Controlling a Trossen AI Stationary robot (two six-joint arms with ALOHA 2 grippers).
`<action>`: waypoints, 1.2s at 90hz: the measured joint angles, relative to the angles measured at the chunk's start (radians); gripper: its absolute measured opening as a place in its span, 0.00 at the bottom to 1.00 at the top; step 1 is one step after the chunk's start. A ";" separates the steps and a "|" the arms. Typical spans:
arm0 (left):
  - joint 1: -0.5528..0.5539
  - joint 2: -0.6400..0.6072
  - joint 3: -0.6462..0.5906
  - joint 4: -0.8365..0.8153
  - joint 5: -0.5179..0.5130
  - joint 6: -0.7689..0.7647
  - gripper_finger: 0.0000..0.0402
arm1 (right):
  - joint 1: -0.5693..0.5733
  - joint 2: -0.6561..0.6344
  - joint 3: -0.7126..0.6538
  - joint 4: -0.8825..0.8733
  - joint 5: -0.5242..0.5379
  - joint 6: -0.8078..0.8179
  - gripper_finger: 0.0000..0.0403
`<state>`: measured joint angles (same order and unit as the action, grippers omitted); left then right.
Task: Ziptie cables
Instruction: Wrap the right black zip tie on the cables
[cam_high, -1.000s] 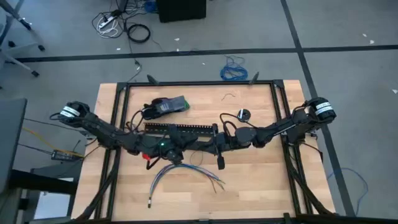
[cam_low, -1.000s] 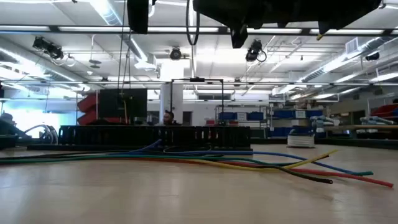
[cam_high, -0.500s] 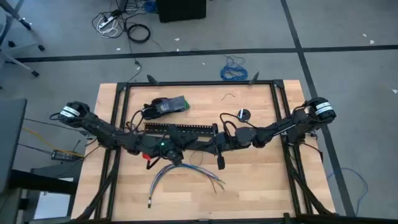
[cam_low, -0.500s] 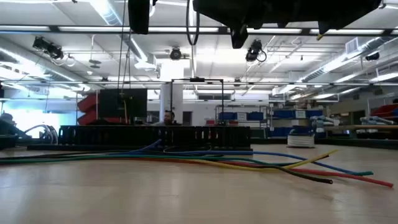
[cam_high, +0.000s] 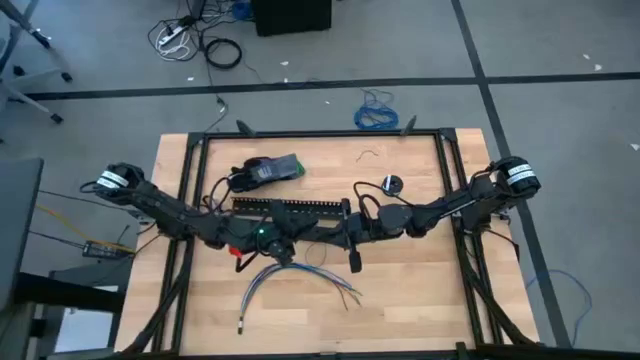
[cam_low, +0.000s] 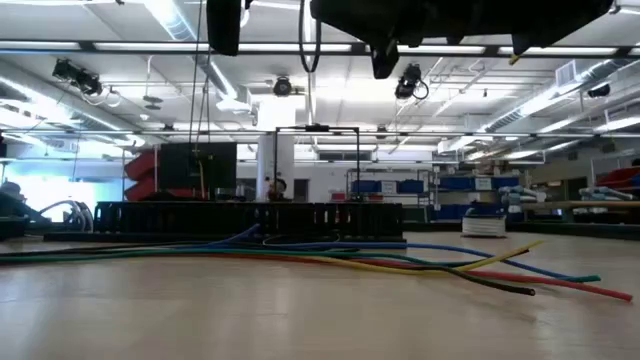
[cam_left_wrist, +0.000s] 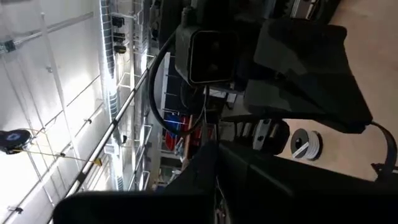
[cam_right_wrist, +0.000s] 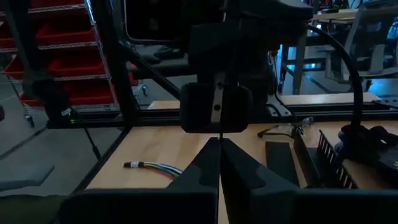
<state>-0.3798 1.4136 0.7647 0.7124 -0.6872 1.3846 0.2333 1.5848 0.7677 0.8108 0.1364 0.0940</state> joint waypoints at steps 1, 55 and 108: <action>0.000 0.000 0.000 0.000 0.000 0.000 0.00 | 0.000 0.000 0.000 0.000 0.000 0.000 0.00; 0.000 0.000 0.000 -0.001 0.000 0.001 0.00 | 0.000 0.000 0.000 0.003 -0.006 0.008 0.00; 0.000 0.000 0.000 -0.001 0.000 0.000 0.00 | 0.020 0.000 0.000 0.011 -0.009 0.011 0.00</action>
<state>-0.3794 1.4136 0.7647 0.7116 -0.6876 1.3846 0.2529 1.5848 0.7677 0.8219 0.1276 0.1045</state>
